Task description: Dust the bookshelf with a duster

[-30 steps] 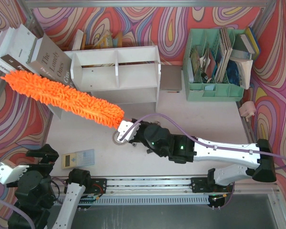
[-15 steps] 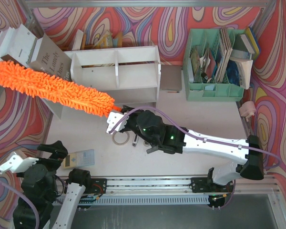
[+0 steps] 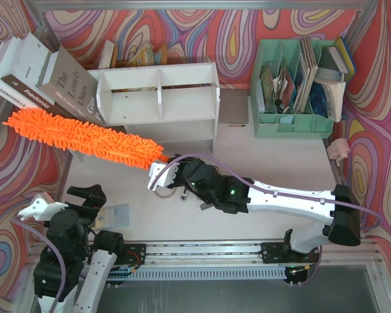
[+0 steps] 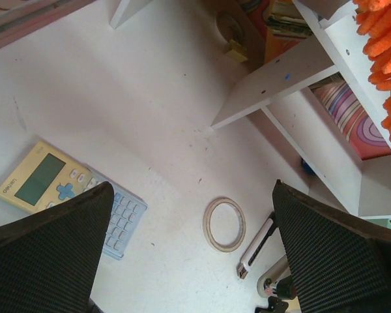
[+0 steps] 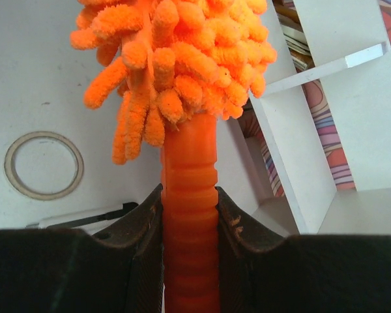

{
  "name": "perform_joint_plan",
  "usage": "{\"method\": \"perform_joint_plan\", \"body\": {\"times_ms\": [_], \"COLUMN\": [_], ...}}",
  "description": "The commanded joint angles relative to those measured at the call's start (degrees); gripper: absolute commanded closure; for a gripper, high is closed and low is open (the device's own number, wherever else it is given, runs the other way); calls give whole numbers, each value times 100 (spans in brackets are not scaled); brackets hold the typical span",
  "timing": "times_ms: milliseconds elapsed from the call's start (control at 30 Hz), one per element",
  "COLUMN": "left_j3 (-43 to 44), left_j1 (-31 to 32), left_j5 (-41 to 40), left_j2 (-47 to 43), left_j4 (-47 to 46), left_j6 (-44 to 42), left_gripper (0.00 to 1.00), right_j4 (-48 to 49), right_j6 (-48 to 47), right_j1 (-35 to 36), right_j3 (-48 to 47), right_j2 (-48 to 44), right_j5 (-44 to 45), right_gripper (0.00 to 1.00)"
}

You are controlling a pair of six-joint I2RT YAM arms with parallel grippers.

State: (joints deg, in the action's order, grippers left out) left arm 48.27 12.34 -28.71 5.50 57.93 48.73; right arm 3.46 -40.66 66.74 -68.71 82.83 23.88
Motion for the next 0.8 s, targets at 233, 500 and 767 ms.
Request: {"method": "perform_joint_plan", "body": {"times_ms": [233,500,767], "left_j3": [-164,34,-66], "left_j1": [-21,-21,-21], "left_j5": [53,554,647], "left_j2": [-244,87,-48], "left_j4": [-276,-462,-617], "left_j6": [-136,-793,-860], "left_gripper": [2,2,2], "right_j4": [-135,-119,-403], "right_j6": [99,123,899], "right_j1": [-38,-40,-38], "right_j3": [-945,-920,-61], "right_j2": [-205,-223,-451], "right_j5": [376,389,587], "right_gripper": [100,100,100]}}
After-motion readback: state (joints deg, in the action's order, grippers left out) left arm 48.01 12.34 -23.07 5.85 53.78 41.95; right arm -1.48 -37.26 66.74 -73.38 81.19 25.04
